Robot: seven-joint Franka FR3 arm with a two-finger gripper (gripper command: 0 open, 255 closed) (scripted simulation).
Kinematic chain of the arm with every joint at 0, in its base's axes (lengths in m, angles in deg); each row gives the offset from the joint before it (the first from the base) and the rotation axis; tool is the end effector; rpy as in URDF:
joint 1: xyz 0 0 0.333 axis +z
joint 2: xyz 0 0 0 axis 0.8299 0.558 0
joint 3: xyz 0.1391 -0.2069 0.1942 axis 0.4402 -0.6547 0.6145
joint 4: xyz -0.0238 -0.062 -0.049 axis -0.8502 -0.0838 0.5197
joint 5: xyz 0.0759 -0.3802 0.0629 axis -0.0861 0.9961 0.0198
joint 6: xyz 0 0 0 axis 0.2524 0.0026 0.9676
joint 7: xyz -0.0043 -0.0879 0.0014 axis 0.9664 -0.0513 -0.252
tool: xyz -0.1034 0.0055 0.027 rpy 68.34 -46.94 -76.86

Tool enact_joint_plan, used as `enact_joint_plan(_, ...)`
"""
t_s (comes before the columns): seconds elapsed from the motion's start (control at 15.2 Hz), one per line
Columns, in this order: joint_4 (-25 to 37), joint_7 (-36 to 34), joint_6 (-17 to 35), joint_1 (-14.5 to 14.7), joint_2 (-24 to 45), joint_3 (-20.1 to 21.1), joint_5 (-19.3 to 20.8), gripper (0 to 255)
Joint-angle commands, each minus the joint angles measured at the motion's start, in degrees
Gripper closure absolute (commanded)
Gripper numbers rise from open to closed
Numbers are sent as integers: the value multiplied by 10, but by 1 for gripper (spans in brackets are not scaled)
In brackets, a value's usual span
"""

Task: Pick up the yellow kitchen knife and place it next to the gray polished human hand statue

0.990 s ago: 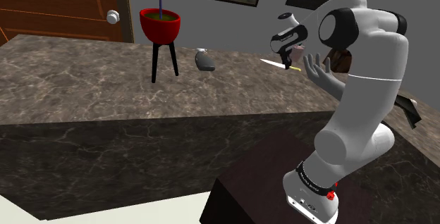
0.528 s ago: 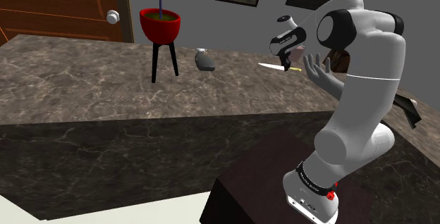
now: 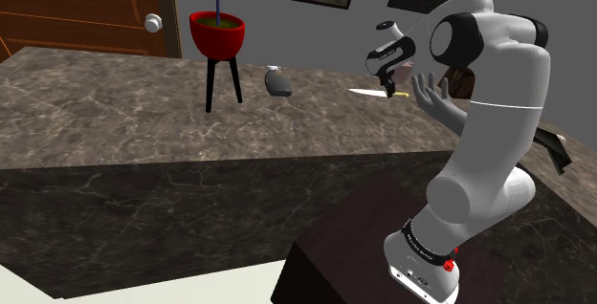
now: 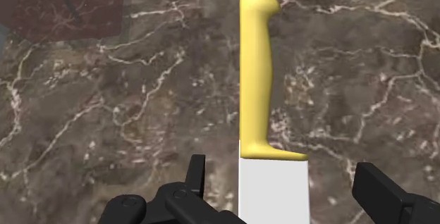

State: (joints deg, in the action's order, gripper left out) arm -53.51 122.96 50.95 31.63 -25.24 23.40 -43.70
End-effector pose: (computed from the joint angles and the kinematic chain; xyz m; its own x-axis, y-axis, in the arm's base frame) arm 0.5033 -0.4423 0.3261 0.5339 0.6844 -0.4966 0.8247 -0.5510 0.1274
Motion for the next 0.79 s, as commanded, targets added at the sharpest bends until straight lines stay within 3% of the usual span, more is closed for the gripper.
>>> enact_joint_plan(0.0,-1,0,-14,6,-12,1,0,0)
enact_joint_plan(0.2,2,0,-54,22,-44,6,-1,0)
enact_joint_plan(0.73,2,0,-54,22,-44,6,-1,0)
